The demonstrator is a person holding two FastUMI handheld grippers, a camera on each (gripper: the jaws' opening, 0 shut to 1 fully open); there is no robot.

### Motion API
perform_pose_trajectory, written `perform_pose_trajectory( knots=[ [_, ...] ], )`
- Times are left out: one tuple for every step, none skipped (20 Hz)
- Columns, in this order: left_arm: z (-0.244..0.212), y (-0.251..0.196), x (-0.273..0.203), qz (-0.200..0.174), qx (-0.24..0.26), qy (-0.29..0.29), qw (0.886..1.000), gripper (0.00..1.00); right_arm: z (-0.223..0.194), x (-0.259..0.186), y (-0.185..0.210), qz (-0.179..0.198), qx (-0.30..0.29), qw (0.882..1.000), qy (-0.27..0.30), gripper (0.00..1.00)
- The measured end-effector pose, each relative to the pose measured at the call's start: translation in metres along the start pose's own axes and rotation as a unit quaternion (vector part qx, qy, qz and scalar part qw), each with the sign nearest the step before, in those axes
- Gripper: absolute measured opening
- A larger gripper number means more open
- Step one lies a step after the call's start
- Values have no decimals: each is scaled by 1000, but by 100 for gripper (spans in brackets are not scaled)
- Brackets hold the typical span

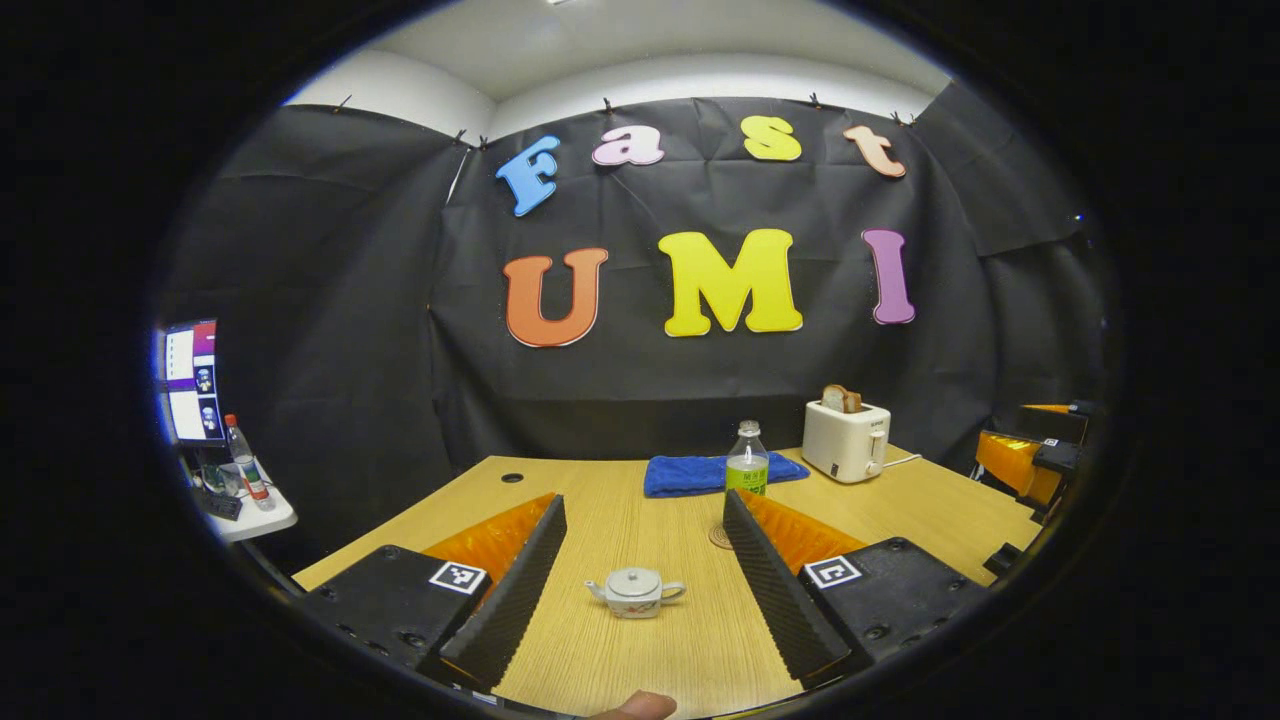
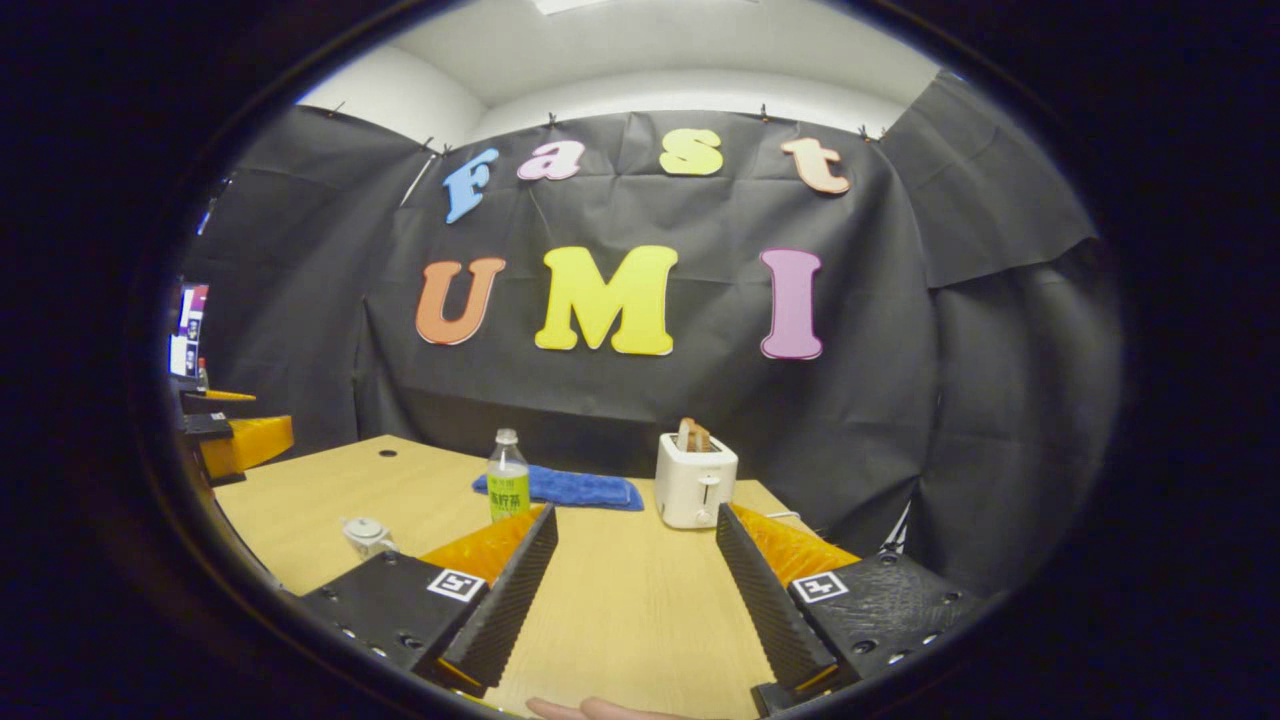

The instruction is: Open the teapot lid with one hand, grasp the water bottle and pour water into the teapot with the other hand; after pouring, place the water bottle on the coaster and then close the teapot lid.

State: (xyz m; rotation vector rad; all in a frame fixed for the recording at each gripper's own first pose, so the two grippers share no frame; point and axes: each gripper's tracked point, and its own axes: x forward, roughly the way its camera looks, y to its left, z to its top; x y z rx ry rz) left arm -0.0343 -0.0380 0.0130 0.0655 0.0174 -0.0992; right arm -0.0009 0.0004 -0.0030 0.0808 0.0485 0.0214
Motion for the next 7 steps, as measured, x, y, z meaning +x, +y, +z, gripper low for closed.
perform_pose_trajectory(
  knots=[
    [-2,1,1,0,0,2,1000,99,-3,0,0,2,3,1000,1,95],
    [-1,1,0,1,0,2,1000,99,-6,0,1,8,3,1000,4,95],
    [-1,1,1,3,0,1,1000,99,-9,-1,2,12,3,1000,7,95],
    [0,1,1,4,-1,-1,1000,99,-11,0,2,13,3,1000,9,95],
    [1,1,2,4,-2,-3,1000,99,-12,-1,4,18,5,1000,9,95],
    [1,0,0,4,-1,-4,1000,99,-12,-3,7,25,4,1000,7,95],
    [1,-1,-1,3,2,-5,1000,99,-13,-4,10,32,1,999,4,95]
  ],
)
